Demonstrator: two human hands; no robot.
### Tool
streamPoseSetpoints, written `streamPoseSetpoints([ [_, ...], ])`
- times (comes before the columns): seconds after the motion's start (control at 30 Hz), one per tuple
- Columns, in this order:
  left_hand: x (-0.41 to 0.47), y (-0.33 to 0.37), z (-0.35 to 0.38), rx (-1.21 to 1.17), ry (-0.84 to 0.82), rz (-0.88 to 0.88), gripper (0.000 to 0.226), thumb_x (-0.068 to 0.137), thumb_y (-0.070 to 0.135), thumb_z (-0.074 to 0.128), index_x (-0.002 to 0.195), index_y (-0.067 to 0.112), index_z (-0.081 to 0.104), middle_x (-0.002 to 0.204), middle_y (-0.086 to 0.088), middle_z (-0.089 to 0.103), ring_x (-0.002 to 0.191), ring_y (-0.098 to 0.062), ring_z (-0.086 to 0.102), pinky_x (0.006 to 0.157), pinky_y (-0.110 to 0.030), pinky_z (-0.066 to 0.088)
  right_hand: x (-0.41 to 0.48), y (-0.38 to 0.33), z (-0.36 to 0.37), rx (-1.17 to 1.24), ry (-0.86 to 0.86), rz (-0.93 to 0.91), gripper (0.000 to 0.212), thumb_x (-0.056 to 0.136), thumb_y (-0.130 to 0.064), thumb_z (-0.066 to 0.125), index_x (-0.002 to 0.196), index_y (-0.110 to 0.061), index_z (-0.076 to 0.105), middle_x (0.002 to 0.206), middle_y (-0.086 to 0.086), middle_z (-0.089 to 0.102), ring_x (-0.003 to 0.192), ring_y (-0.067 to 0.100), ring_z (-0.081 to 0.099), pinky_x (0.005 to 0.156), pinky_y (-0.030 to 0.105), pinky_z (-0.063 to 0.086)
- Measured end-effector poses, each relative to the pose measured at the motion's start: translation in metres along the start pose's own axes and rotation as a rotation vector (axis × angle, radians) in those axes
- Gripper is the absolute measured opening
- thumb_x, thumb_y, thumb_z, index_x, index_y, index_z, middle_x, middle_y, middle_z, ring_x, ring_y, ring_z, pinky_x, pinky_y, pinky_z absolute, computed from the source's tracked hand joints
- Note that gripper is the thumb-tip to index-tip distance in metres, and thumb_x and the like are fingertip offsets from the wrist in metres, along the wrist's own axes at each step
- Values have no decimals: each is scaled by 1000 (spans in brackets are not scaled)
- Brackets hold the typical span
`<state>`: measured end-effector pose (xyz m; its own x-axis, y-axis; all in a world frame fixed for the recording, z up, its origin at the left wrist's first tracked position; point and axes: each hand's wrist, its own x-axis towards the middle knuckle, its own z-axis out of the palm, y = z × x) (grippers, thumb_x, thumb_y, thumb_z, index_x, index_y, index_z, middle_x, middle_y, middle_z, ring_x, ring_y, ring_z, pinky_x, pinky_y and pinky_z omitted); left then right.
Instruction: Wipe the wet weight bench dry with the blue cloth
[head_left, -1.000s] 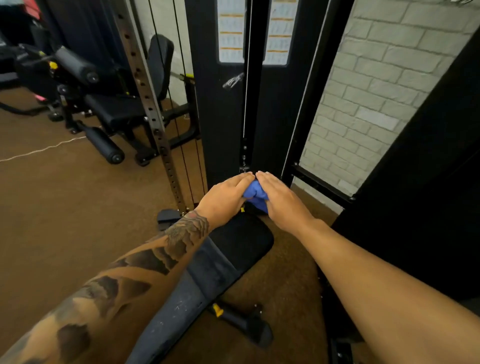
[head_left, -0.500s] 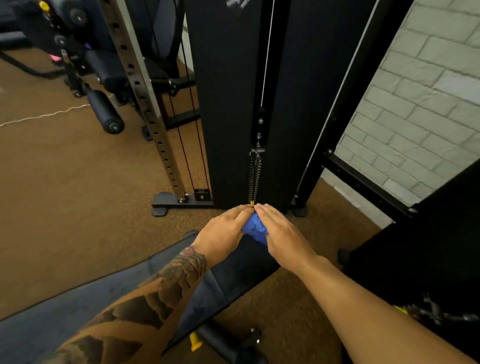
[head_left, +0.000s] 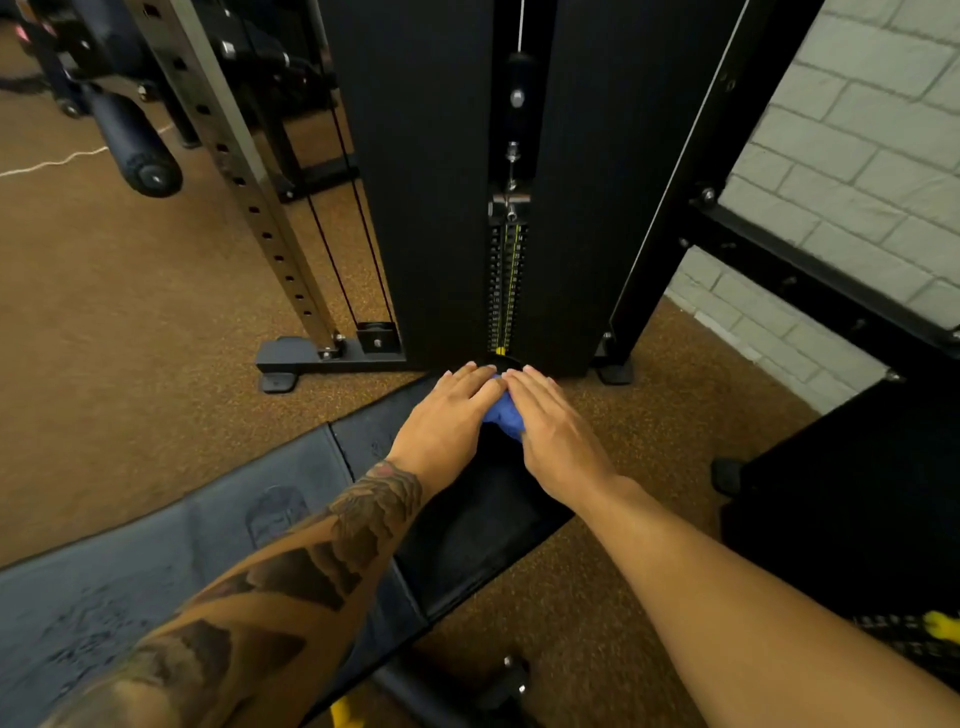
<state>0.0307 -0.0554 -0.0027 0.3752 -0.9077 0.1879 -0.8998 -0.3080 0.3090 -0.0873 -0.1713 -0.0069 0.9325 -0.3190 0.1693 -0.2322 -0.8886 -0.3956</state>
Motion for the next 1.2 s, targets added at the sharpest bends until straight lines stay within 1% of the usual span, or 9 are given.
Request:
streamPoseSetpoints([
  [0.13,-13,-6,24,-94,-37,-66,53,94,5,54,145,9,40,151,-10,40,143,-28,31,116,-34,25,-10,7,28,31,-20,34,61,86,5,54,143,1,33,147,17,39,141,30,30,116,47,24],
  [0.33,-32,-6,26,-187,-65,-72,60,91,13,55,147,2,35,153,-14,35,144,-27,29,118,-35,24,-31,-3,36,57,-37,100,61,97,-24,48,149,-9,21,156,8,25,146,18,14,120,39,11],
  [0.47,-48,-4,22,-163,-104,-13,67,89,29,47,149,3,30,158,-12,24,148,-24,15,120,-33,8,-47,-9,34,17,-106,106,67,97,-40,40,151,-14,12,160,2,11,147,13,1,119,34,1],
  [0.57,-60,-4,23,-135,-135,14,71,92,41,32,153,7,21,161,-9,12,148,-19,2,119,-27,-2,-53,-13,34,-55,-140,98,65,94,-46,16,151,-15,5,160,1,6,147,12,-5,119,35,-2],
  [0.63,-63,-4,24,-126,-160,5,67,95,40,27,153,8,15,162,-7,6,148,-17,-3,118,-24,-6,-54,-16,35,-109,-153,106,63,94,-42,6,150,-15,3,160,3,5,147,14,-6,119,35,-3],
  [0.73,-62,-5,24,-117,-177,8,63,98,32,30,153,8,11,162,-8,4,148,-18,-5,117,-25,-7,-54,-18,38,-158,-161,122,61,94,-39,1,150,-14,-1,160,3,2,147,16,-8,118,35,-5],
  [0.9,-59,-6,15,-67,-257,36,63,104,32,35,153,10,3,162,-8,-3,148,-19,-9,116,-23,-10,-52,-22,31,-140,-206,149,55,102,-34,17,149,-17,-5,160,1,-3,146,14,-12,117,34,-7],
  [1.07,-55,-5,4,-7,-279,73,86,86,62,8,153,9,0,160,-3,-10,144,-15,-16,115,-24,-12,-53,-26,20,-63,-198,153,66,101,-42,30,146,-20,-13,160,-1,-9,145,11,-15,117,32,-8],
  [1.2,-51,-7,-11,2,-273,88,87,90,66,20,154,11,-2,161,-3,-11,148,-18,-13,119,-30,-5,-55,-27,1,-64,-180,169,79,96,-55,34,149,-17,-10,156,-4,-15,144,10,-16,117,34,-6],
])
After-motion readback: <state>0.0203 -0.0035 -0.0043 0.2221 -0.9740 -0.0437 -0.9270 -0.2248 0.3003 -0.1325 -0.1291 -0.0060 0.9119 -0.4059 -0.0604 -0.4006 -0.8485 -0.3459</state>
